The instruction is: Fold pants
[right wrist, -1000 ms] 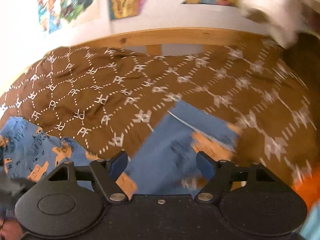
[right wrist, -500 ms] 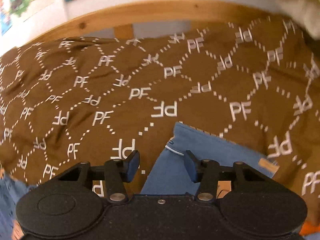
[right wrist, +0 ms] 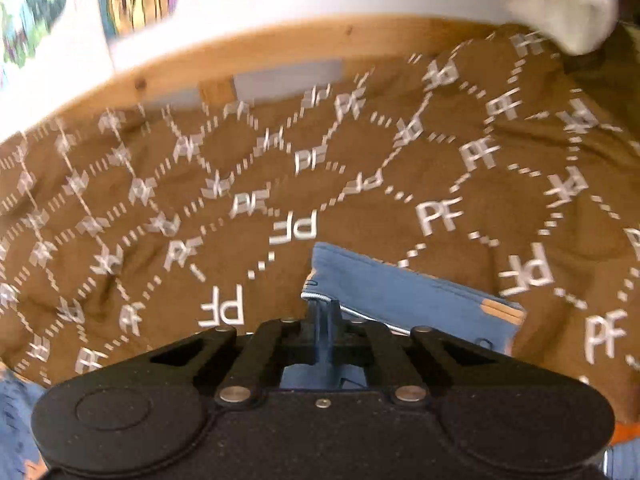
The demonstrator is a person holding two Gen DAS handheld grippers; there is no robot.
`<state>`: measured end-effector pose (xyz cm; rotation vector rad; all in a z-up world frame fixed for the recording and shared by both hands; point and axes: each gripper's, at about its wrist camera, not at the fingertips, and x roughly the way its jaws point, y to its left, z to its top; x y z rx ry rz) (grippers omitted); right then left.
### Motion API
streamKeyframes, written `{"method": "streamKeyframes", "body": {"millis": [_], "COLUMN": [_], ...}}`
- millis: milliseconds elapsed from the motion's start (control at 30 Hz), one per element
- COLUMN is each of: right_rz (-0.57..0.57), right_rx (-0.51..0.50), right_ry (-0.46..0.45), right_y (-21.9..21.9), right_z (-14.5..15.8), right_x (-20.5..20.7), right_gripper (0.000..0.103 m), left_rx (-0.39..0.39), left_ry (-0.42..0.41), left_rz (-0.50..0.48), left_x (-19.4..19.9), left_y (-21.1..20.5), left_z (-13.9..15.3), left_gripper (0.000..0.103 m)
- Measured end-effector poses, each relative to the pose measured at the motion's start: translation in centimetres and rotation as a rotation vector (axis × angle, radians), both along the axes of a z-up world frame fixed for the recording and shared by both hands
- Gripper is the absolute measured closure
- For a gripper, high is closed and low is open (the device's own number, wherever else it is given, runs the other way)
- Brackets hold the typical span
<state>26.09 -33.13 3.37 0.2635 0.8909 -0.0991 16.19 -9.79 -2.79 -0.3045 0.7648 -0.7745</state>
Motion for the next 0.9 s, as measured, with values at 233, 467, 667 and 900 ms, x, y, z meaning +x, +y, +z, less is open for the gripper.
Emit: {"method": "streamKeyframes", "body": {"millis": [233,467,667,900], "right_rz": [-0.183,-0.389,-0.511,-0.504], "right_rx": [0.076,0.11,0.211,0.221], "right_ry": [-0.266,-0.253,-0.144,-0.158], "right_y": [-4.5,-6.8,-7.9,-7.8], "right_z": [6.0,6.0,0.9,-0.3], "right_x": [-11.0,-22.0,-26.1,-27.4], "right_gripper": [0.101,0.101,0.092,0.053], "left_rx": [0.051,0.133,0.141,0.118], "left_ry": [-0.16,-0.249,-0.176,-0.176], "left_rz": [-0.089,-0.263,-0.313,-0.33], "left_x": [-1.9,-4.3,-4.0,1.7], "left_y": [-1.1,-3.0,-2.7,-4.7], "left_z": [2.0,2.4,2.3,4.7], "left_gripper": [0.101,0.101,0.059,0.016]}}
